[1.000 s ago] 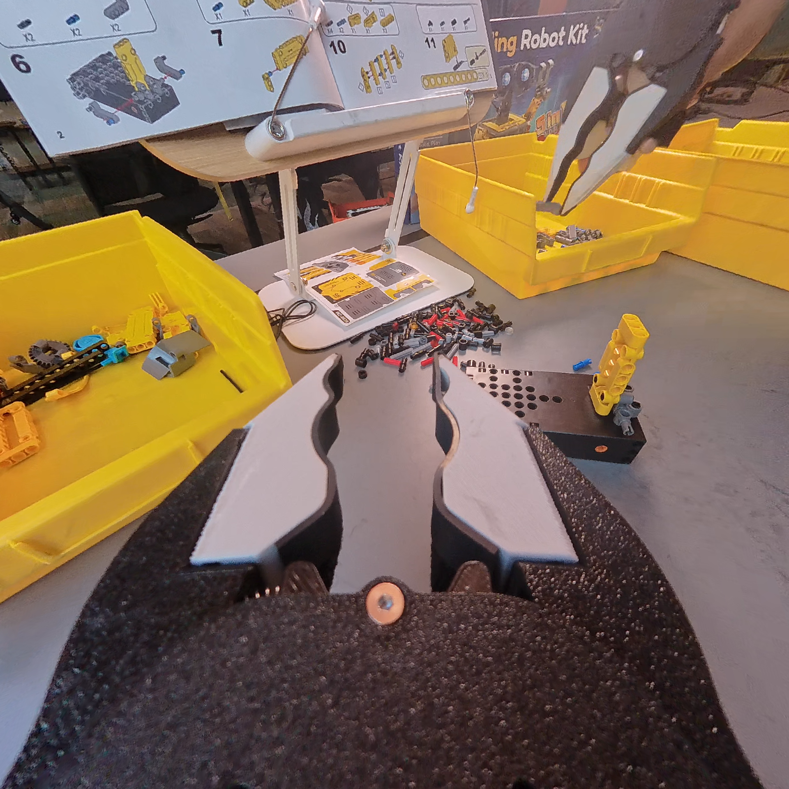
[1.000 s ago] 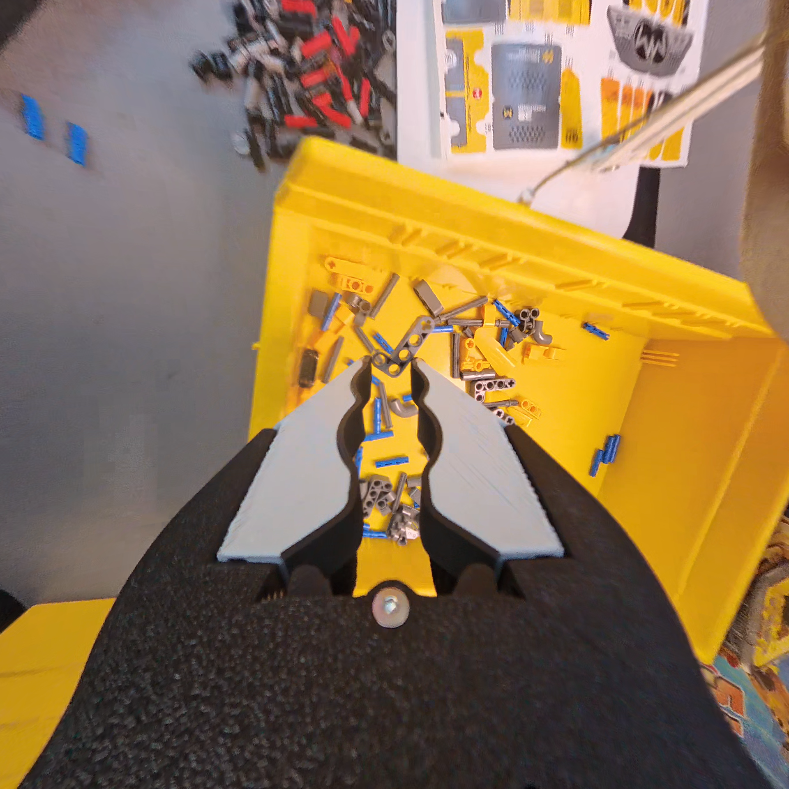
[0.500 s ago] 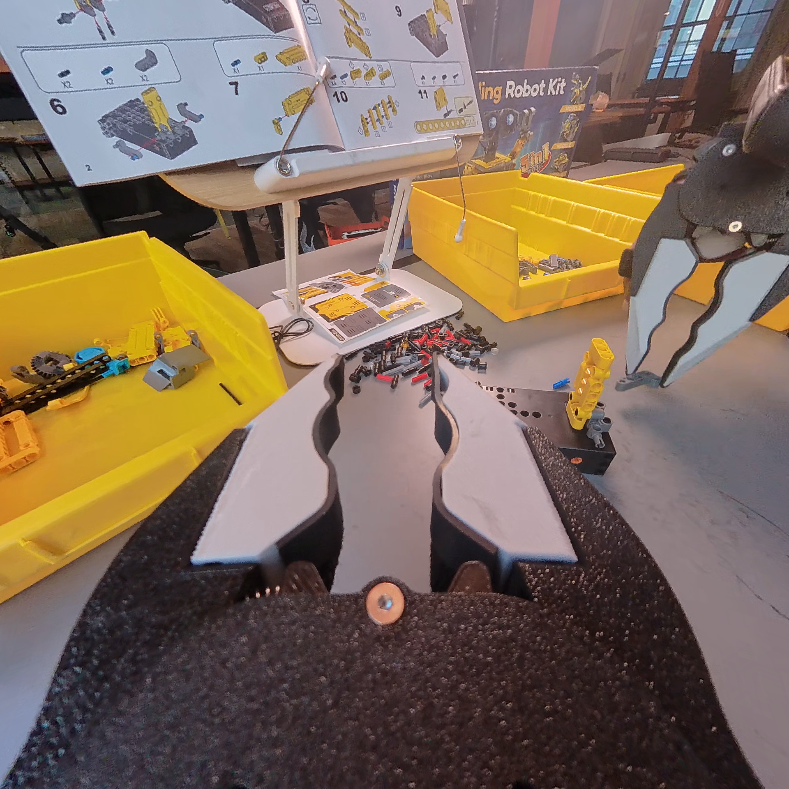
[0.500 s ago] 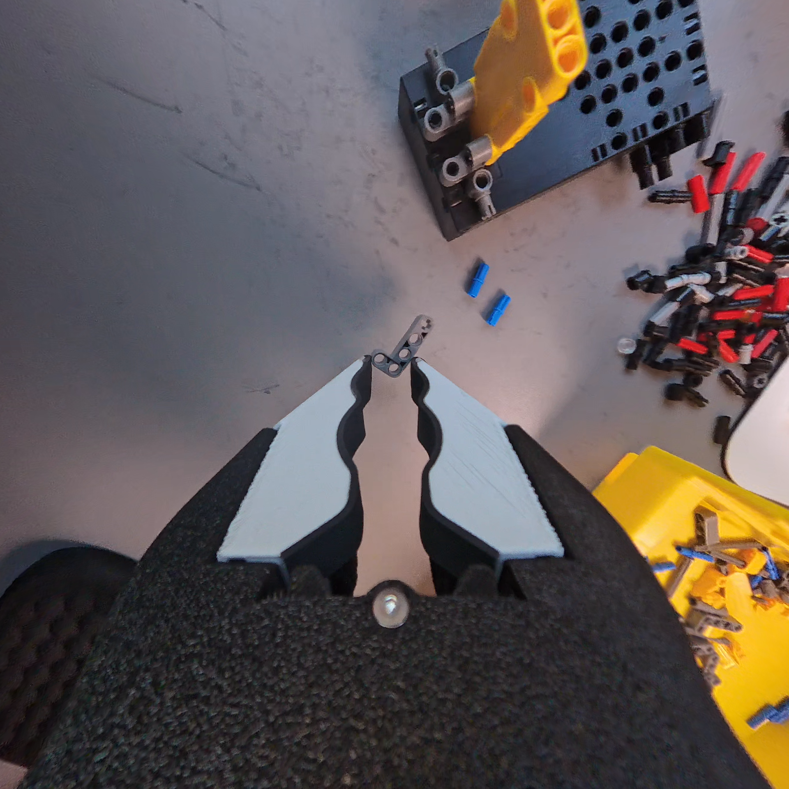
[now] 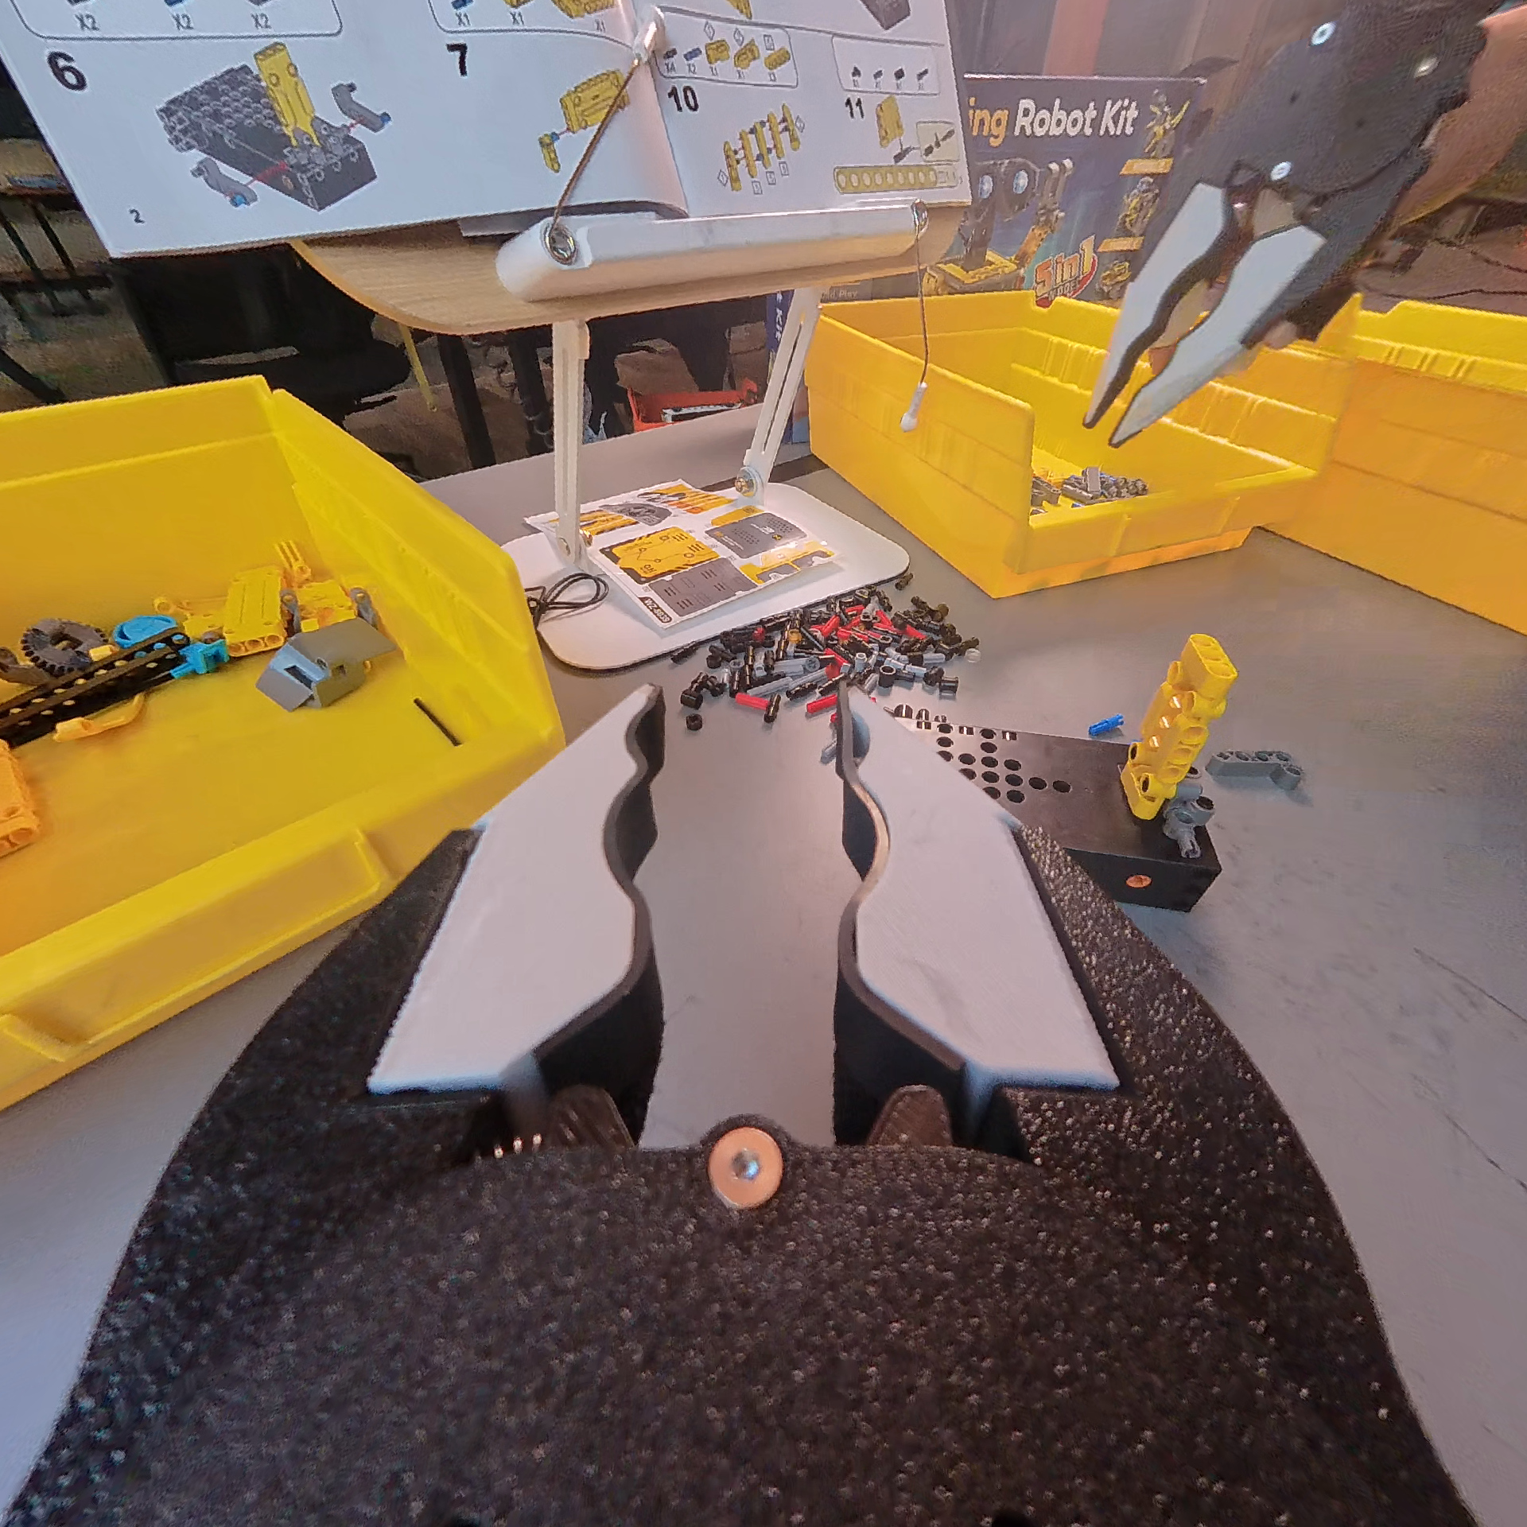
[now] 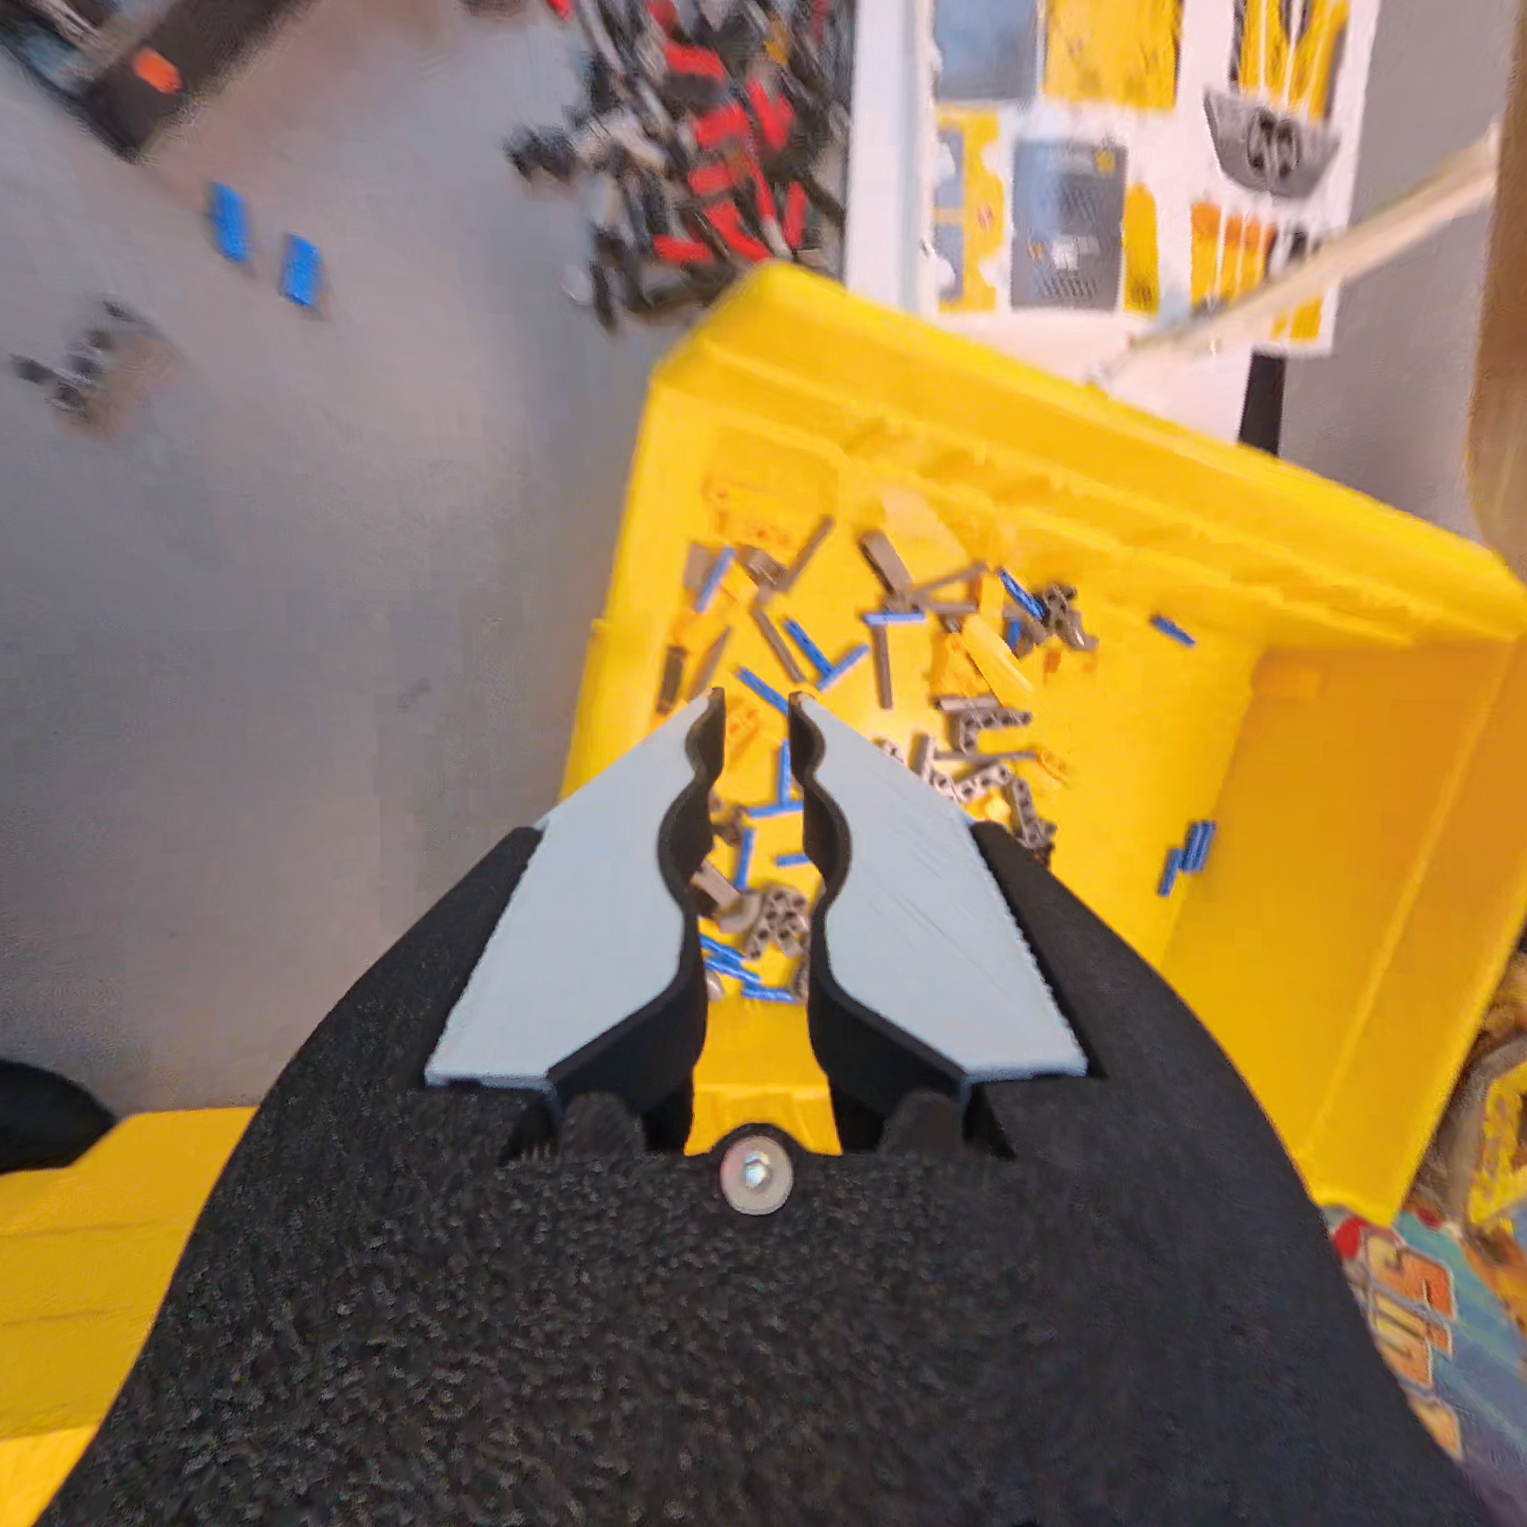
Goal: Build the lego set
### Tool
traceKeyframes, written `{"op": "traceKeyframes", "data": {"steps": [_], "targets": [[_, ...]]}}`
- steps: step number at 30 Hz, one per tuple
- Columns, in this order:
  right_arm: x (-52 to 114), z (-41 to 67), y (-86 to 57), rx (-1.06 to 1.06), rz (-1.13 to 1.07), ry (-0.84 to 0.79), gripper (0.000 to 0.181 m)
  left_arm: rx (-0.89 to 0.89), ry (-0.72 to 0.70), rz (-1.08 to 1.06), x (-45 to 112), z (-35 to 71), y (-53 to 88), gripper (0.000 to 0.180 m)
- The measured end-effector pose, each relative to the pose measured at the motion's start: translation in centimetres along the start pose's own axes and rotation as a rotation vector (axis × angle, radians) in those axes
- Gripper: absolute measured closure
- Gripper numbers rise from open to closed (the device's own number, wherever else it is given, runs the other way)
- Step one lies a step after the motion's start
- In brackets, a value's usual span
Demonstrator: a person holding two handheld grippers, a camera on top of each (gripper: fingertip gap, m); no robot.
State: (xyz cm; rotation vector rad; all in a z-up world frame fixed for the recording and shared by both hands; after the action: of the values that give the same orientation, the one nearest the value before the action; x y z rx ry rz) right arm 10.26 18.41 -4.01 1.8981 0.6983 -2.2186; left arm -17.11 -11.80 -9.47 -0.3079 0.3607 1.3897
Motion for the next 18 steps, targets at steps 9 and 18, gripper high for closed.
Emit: {"op": "traceKeyframes", "data": {"steps": [9,18], "targets": [[6.4,-3.4,-4.8,0.057,0.023,0.261,0.167,0.009,0.02,-0.007,0.4,-0.2,0.0,0.138],[7.7,-3.3,-6.1,0.111,0.108,0.317,0.168,0.009,0.018,-0.013,0.3,-0.2,0.0,0.138]]}}
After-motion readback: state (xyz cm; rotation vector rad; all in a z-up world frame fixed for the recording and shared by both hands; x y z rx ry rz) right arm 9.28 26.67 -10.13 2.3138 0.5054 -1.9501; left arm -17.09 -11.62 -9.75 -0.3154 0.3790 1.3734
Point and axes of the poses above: each gripper's, where its closed fingertips meet, x out along the fingers, z out of its top, y = z × x across the jaws, the point moved 10 cm from there along -x, back along the fingers, and after that the axes turned 15 degrees about y, right-handed, at the moved point
